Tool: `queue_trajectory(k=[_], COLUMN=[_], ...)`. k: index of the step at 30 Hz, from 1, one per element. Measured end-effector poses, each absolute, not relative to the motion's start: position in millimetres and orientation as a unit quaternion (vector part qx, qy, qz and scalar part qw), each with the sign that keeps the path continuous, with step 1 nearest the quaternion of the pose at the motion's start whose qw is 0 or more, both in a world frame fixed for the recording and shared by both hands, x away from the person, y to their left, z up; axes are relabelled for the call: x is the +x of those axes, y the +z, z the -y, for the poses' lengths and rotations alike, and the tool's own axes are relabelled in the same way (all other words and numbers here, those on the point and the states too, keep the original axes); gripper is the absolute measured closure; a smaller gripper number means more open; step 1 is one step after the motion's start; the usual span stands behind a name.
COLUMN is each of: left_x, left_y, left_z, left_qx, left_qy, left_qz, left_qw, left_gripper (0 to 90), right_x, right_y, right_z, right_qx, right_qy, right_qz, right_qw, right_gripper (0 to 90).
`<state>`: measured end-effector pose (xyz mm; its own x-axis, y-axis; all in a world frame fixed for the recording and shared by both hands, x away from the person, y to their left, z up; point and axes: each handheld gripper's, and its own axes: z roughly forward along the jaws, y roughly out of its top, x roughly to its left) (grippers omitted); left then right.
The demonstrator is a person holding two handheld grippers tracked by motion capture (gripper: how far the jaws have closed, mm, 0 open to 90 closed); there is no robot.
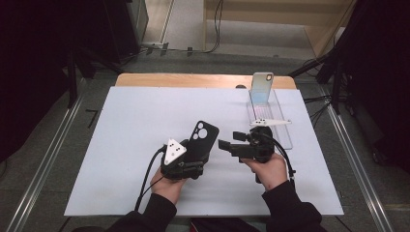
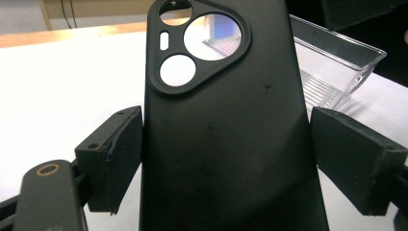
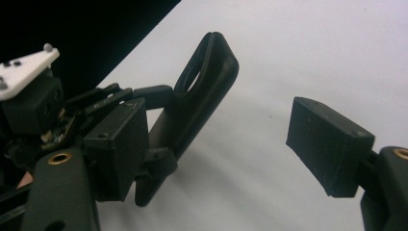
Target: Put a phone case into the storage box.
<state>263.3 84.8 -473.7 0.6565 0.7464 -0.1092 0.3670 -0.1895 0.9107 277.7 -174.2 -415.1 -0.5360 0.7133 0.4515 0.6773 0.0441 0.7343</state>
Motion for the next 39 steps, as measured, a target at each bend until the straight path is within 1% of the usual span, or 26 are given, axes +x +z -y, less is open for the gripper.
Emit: queue_trajectory(k=[3, 12, 18, 22, 23, 24, 27, 30, 39], left_x=[261, 256, 255, 253, 253, 253, 253, 253, 252], left_y=[-475, -475, -476, -474, -474, -473, -473, -473, -473], left_z=[-82, -78, -75, -74, -74, -74, -74, -75, -72], left_qx=[0.747, 0.743, 0.747, 0.743, 0.744, 0.743, 0.741, 0.74, 0.743], left_qy=[0.19, 0.176, 0.167, 0.164, 0.165, 0.161, 0.16, 0.158, 0.17], left_qz=[-0.369, -0.373, -0.373, -0.374, -0.374, -0.374, -0.375, -0.371, -0.359], left_qw=[0.52, 0.528, 0.525, 0.529, 0.53, 0.531, 0.534, 0.538, 0.538], left_gripper=[14.0, 14.0, 14.0, 13.9, 13.9, 13.9, 13.9, 13.9, 13.2], right_x=[282, 293, 301, 306, 307, 308, 309, 308, 309], right_y=[-415, -419, -424, -428, -429, -429, -429, -426, -426], right_z=[172, 163, 159, 157, 157, 157, 161, 164, 171], right_qx=[0.485, 0.493, 0.5, 0.51, 0.512, 0.514, 0.517, 0.517, 0.518], right_qy=[0.5, 0.5, 0.498, 0.5, 0.504, 0.508, 0.524, 0.533, 0.546], right_qz=[-0.717, -0.712, -0.708, -0.7, -0.694, -0.689, -0.675, -0.667, -0.652], right_qw=[0.011, -0.002, -0.013, -0.035, -0.043, -0.055, -0.062, -0.063, -0.095], right_gripper=[21.2, 22.0, 26.2, 37.3, 41.6, 47.9, 62.4, 72.5, 76.8])
